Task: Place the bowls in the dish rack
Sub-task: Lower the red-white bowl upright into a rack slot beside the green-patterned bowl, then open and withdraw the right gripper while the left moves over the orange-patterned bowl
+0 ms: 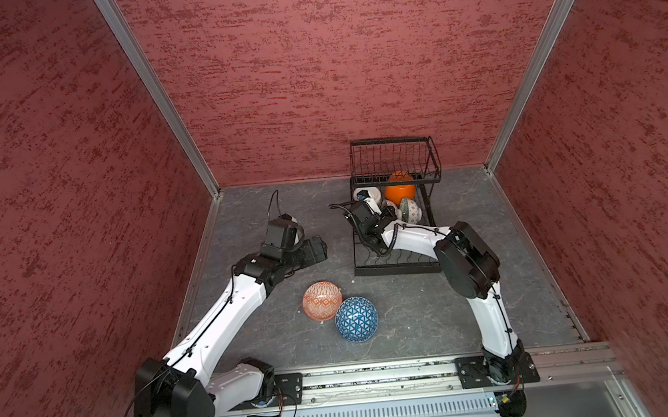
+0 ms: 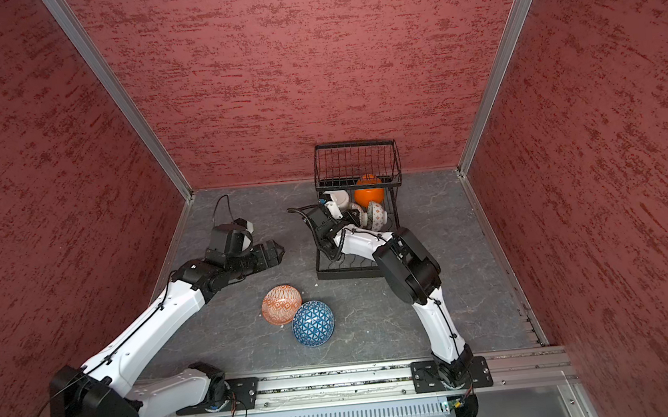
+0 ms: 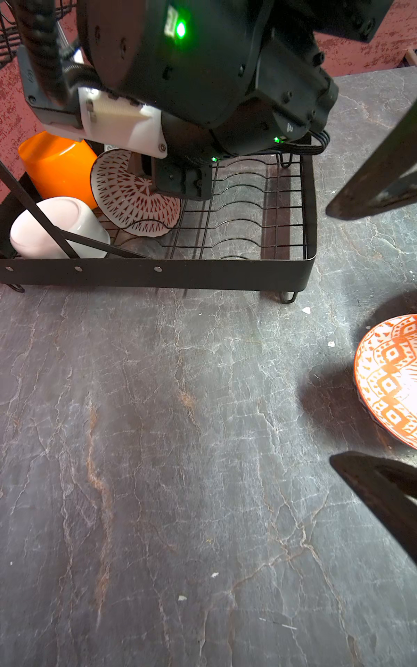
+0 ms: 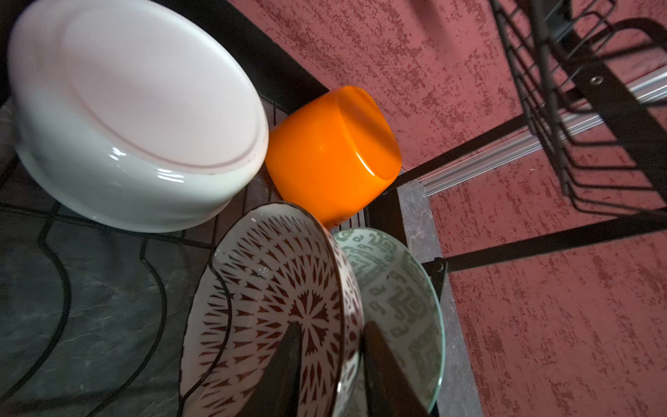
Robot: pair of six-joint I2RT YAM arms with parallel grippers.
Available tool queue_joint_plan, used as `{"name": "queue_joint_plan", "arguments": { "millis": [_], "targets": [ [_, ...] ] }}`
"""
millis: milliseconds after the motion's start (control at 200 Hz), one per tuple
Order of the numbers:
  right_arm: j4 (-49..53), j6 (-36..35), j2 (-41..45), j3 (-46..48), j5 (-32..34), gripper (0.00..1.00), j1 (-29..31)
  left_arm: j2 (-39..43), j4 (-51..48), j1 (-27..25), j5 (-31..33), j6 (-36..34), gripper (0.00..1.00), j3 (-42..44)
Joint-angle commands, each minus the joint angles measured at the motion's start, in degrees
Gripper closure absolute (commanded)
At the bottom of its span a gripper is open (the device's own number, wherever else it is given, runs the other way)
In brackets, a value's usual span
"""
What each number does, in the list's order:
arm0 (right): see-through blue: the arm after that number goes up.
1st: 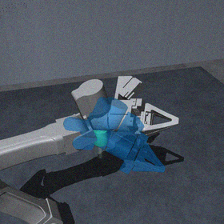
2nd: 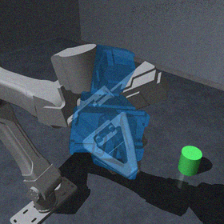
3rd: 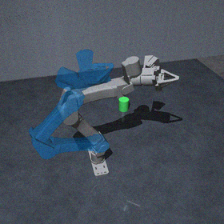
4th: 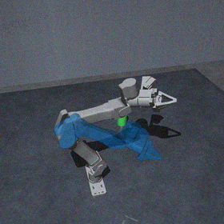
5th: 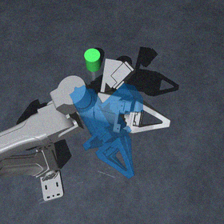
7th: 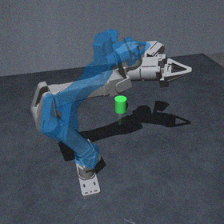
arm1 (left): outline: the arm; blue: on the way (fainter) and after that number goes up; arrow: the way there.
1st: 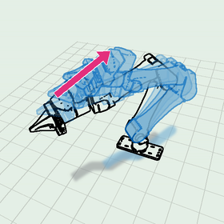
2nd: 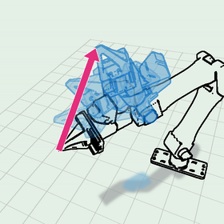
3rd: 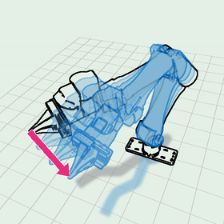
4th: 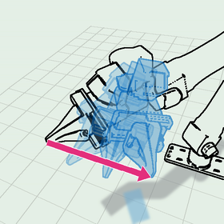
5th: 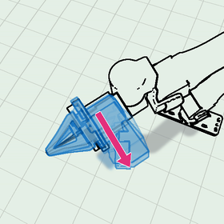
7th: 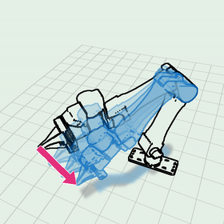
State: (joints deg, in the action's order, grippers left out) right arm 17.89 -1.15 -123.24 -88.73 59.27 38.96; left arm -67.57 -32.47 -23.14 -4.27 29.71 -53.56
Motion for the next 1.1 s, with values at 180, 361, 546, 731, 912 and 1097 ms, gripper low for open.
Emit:
{"name": "queue_joint_plan", "arguments": {
  "millis": [180, 361, 546, 731, 912, 1097],
  "targets": [
    [2.32, 4.83, 4.62, 0.04, -6.40, 0.40, 0.12, -0.02, 0.33, 0.28, -0.84, -1.06, 0.01, -0.25],
    [2.65, 5.37, 6.23, 0.15, -8.45, 0.30, 0.13, 0.04, -0.35, 0.29, -0.95, -1.06, 0.00, -0.23],
    [3.56, 6.45, 8.03, 0.95, -9.57, 0.27, 0.15, -0.37, -1.35, 0.20, -0.91, -1.16, 0.01, -0.27],
    [4.10, 8.23, 10.21, 2.98, -12.68, 0.25, 0.10, -0.63, -2.20, -0.70, -0.64, -0.85, 0.01, -0.67],
    [5.58, 10.26, 12.81, 5.08, -16.85, 0.23, 0.15, -0.89, -3.29, -1.45, 0.27, -0.36, 0.01, -0.76],
    [7.89, 12.48, 15.42, 6.76, -22.24, 0.23, 0.13, -1.15, -3.83, -1.64, 1.11, 0.85, 0.01, -0.07]
  ]
}}
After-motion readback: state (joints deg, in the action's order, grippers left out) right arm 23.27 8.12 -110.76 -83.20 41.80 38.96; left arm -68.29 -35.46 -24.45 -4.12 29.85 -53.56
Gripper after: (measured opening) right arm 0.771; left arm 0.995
